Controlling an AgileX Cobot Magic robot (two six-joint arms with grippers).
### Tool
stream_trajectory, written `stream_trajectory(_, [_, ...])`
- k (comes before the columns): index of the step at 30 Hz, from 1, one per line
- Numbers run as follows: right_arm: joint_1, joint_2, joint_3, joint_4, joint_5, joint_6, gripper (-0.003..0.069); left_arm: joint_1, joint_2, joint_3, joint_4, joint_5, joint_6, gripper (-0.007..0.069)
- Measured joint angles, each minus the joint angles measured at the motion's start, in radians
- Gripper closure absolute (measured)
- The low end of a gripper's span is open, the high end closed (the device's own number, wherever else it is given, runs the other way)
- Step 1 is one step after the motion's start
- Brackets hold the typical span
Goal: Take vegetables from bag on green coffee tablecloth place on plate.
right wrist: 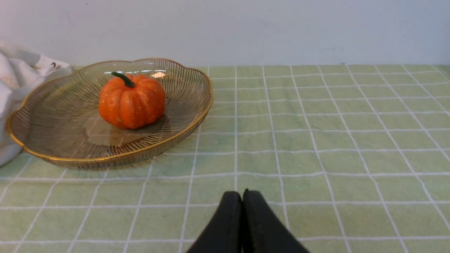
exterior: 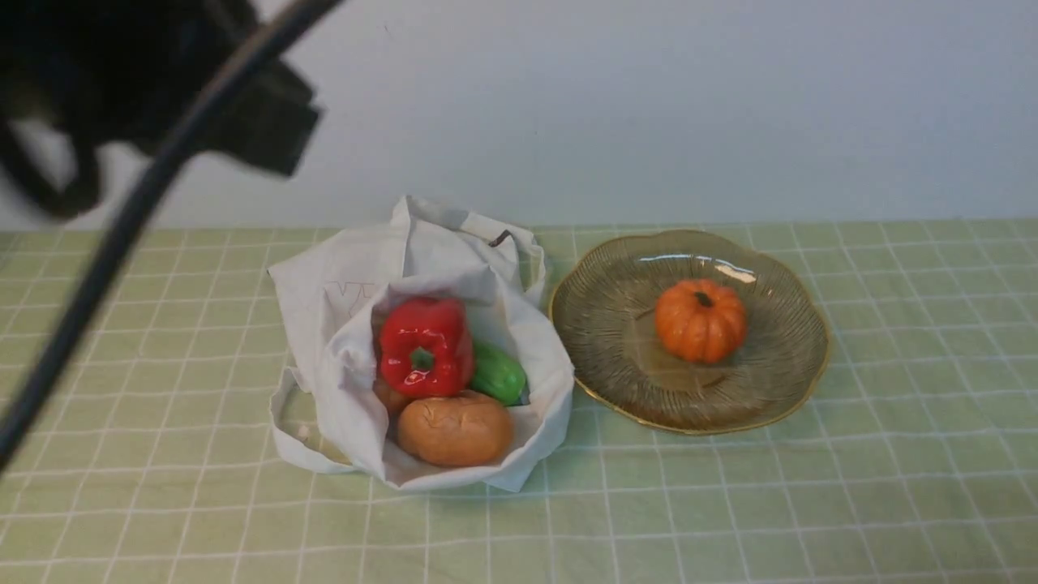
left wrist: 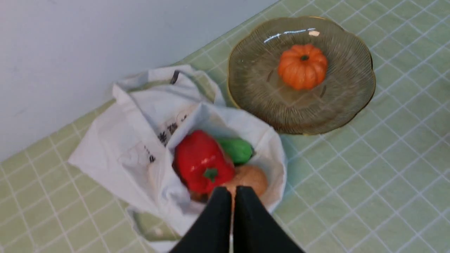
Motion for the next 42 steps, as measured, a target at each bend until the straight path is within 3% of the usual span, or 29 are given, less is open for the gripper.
stream_trajectory(3, [0.000, 0.000, 0.000, 0.000, 0.000, 0.000, 0.0674, 0.000, -0.251, 0.326, 0.001, -0.177, -0.111, 0.0629])
stream_trajectory(4, [0.000, 0.000, 0.000, 0.000, 0.000, 0.000, 0.0674, 0.000, -0.284, 0.347, 0.001, -0.211, -0.118, 0.0629])
stream_trajectory(6, [0.000, 0.000, 0.000, 0.000, 0.000, 0.000, 0.0674, 0.000, -0.468, 0.605, 0.004, -0.433, -0.186, 0.0629])
stream_trajectory(8, [0.000, 0.000, 0.000, 0.000, 0.000, 0.000, 0.0674, 0.000, -0.546, 0.719, 0.004, -0.522, -0.215, 0.0629])
stream_trajectory(9, [0.000, 0.000, 0.000, 0.000, 0.000, 0.000, 0.0674, 0.000, -0.653, 0.884, 0.005, -0.673, -0.259, 0.0629])
stream_trajectory(12, [0.000, 0.000, 0.000, 0.000, 0.000, 0.000, 0.0674, 0.000, -0.795, 1.012, 0.023, -0.787, -0.285, 0.0629])
stream_trajectory(22, [0.000, 0.000, 0.000, 0.000, 0.000, 0.000, 0.0674, 0.000, -0.906, 1.046, 0.138, -0.807, -0.286, 0.0629])
stream_trajectory(36, [0.000, 0.000, 0.000, 0.000, 0.000, 0.000, 0.0674, 0.000, -0.907, 1.090, 0.139, -0.831, -0.277, 0.0629])
stream_trajectory(42, [0.000, 0.000, 0.000, 0.000, 0.000, 0.000, 0.0674, 0.073, -0.907, 1.239, 0.063, -0.859, -0.165, 0.0629])
